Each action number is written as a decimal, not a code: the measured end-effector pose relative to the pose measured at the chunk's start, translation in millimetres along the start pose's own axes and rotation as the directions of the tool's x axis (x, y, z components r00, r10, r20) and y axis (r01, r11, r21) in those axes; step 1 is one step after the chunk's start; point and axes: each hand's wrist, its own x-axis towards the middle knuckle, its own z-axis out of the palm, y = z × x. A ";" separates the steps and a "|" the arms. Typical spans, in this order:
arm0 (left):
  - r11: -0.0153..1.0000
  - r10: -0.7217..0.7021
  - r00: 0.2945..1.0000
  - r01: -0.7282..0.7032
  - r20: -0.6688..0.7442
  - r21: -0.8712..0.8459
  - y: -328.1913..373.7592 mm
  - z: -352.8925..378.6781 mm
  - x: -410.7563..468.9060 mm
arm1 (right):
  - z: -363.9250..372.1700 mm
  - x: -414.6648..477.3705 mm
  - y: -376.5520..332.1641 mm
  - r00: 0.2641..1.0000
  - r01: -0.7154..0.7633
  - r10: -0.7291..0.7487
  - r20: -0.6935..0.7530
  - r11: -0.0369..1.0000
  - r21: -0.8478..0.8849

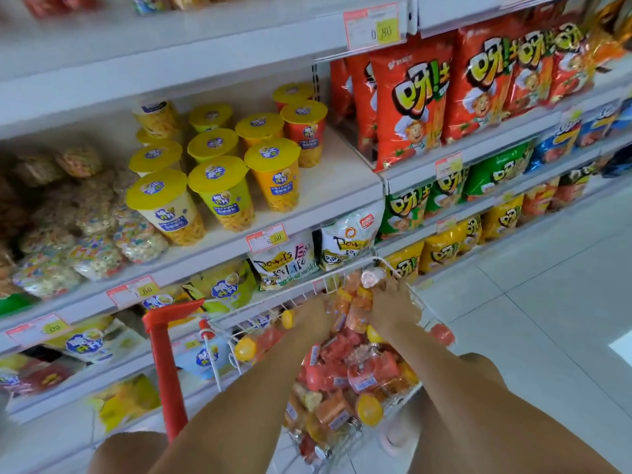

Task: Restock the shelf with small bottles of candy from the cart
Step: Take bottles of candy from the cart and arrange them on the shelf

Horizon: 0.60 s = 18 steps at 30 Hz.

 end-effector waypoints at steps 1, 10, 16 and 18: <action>1.000 0.010 1.000 -0.010 0.019 -0.003 0.7 1.3 7.7 | 0.2 1.7 -1.8 1.000 -0.014 0.014 0.006 1.000 0.023; 0.998 -0.046 0.973 0.037 0.226 0.043 6.3 0.5 39.6 | 1.4 8.1 4.6 0.998 -0.030 0.054 -0.039 0.887 0.461; 0.994 -0.064 0.983 0.046 0.174 0.103 0.2 6.6 30.3 | -24.8 -22.7 15.7 0.994 -0.028 0.093 -0.064 0.754 0.656; 0.998 -0.045 0.991 0.041 0.128 0.039 -2.8 7.8 21.8 | -42.4 -29.2 17.0 0.990 -0.100 0.139 0.027 0.555 0.826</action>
